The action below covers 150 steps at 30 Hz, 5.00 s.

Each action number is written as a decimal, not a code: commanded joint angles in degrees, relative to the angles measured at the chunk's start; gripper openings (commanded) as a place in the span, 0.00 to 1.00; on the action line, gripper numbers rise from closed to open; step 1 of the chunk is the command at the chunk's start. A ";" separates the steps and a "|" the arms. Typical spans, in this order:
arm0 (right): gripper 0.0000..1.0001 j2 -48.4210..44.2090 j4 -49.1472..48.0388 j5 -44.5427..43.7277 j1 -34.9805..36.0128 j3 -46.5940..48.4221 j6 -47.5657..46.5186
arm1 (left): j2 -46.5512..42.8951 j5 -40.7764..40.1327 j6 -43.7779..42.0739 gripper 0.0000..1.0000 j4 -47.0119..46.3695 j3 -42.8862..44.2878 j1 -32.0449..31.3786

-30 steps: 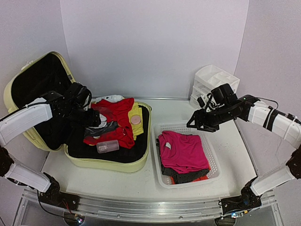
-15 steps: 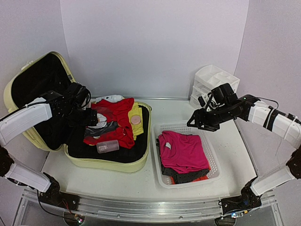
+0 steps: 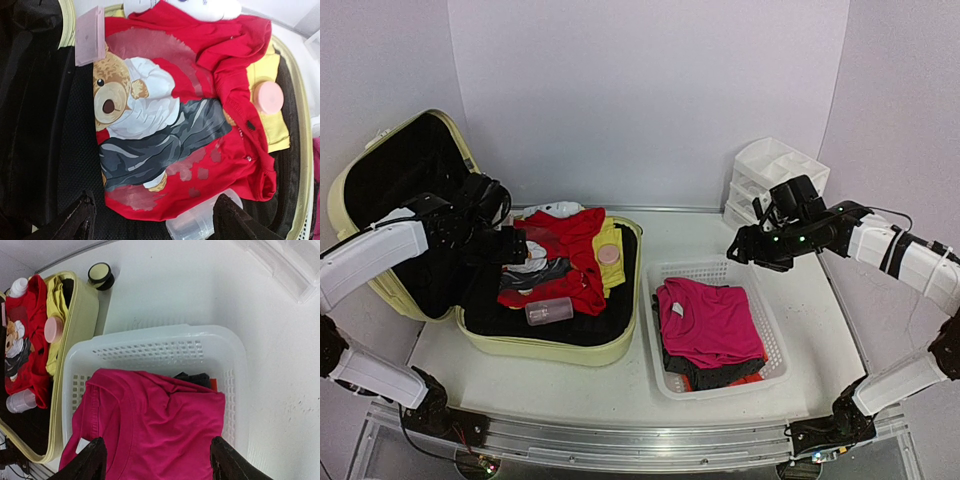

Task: Open, take out, and arrange the luggage
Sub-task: Adjust the storage box at the corner of the board.

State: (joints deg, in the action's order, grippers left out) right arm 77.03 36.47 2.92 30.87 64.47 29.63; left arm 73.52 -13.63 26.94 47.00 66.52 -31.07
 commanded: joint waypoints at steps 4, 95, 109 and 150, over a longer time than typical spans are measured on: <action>0.70 1.13 -8.95 -8.00 -0.11 2.27 -0.86 | -2.68 0.62 -0.81 0.82 -7.51 -1.50 0.22; 0.50 62.51 -4.83 -55.59 -5.47 57.77 -63.66 | -7.03 -3.78 -4.05 0.84 -20.39 -8.02 0.23; 0.57 64.16 -10.14 -60.82 -5.89 55.66 -64.34 | -6.23 -3.95 -3.56 0.84 -20.64 -8.24 0.22; 0.98 22.28 0.82 -30.55 -24.01 37.96 -4.98 | -12.69 -2.65 -1.98 0.85 -20.90 -11.38 0.30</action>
State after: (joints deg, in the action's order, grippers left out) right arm 104.22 38.81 -28.69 5.91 102.94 19.97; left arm 62.08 -16.47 24.27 28.38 54.92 -31.07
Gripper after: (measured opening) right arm 0.977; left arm 0.844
